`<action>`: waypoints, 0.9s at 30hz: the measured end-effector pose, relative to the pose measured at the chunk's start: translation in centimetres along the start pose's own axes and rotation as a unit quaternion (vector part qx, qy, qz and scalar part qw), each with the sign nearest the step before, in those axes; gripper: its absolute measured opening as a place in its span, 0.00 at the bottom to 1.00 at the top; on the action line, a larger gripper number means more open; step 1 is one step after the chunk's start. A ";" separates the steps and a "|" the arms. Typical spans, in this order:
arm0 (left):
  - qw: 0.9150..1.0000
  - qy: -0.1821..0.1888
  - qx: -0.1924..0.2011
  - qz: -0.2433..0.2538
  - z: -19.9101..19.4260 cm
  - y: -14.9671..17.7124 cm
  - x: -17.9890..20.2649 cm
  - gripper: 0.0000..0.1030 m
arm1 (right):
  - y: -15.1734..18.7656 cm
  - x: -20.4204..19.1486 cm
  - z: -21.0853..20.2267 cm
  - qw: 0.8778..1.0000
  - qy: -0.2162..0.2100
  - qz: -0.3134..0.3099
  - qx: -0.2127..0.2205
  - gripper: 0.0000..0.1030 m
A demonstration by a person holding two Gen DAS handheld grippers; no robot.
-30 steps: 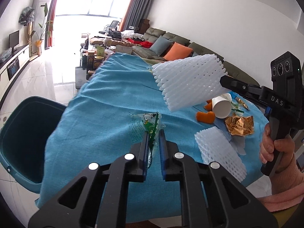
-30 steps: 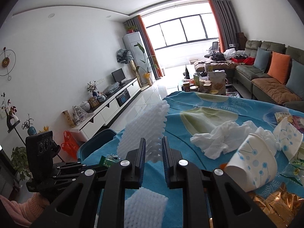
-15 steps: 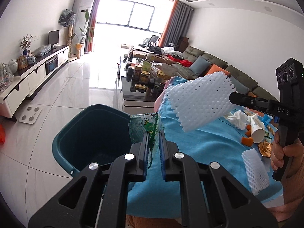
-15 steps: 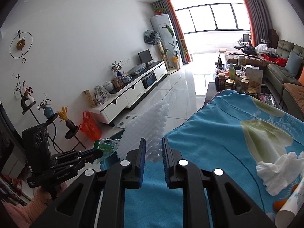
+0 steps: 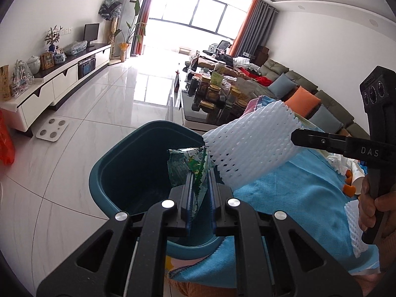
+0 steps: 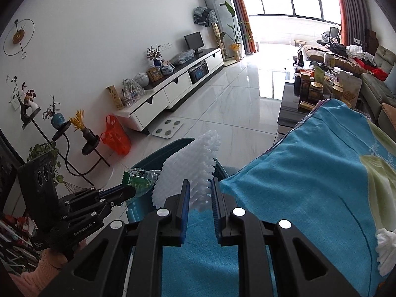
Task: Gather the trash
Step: 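Drop the green wrapper into the teal bin while the right tool drops the foam net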
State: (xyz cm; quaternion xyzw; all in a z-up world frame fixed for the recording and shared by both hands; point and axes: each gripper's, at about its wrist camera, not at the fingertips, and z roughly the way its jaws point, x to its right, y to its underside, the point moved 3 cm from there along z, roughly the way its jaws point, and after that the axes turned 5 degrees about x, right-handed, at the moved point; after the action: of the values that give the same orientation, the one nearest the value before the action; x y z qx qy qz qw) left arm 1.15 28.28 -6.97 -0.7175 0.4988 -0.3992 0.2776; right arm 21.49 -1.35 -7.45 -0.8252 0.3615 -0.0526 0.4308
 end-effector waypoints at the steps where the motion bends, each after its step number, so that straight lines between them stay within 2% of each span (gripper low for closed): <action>1: 1.000 -0.002 -0.003 -0.003 0.3 0.1 -0.3 0.11 | 0.0 -0.1 0.4 1.000 0.002 -0.002 -0.005 0.15; 12: 0.999 -0.014 -0.022 -0.032 3.6 0.6 -0.9 0.13 | -0.4 -0.8 3.7 0.999 0.005 -0.011 -0.043 0.18; 17: 0.999 -0.024 -0.021 -0.043 4.4 1.0 -0.8 0.30 | -0.3 -1.1 4.5 0.999 0.016 -0.012 -0.049 0.24; 23: 0.998 -0.028 -0.016 -0.054 4.9 0.7 -1.0 0.35 | -0.3 -1.2 3.3 0.999 0.016 -0.015 -0.040 0.27; 27: 0.999 -0.021 -0.002 -0.039 3.9 0.4 0.3 0.40 | -0.8 -1.1 1.2 1.000 0.010 -0.019 -0.022 0.28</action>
State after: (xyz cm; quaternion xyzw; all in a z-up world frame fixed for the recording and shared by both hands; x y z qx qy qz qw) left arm 4.33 27.82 -9.27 -0.7454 0.4651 -0.3933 0.2707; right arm 21.57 0.47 -7.39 -0.8408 0.3510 -0.0607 0.4076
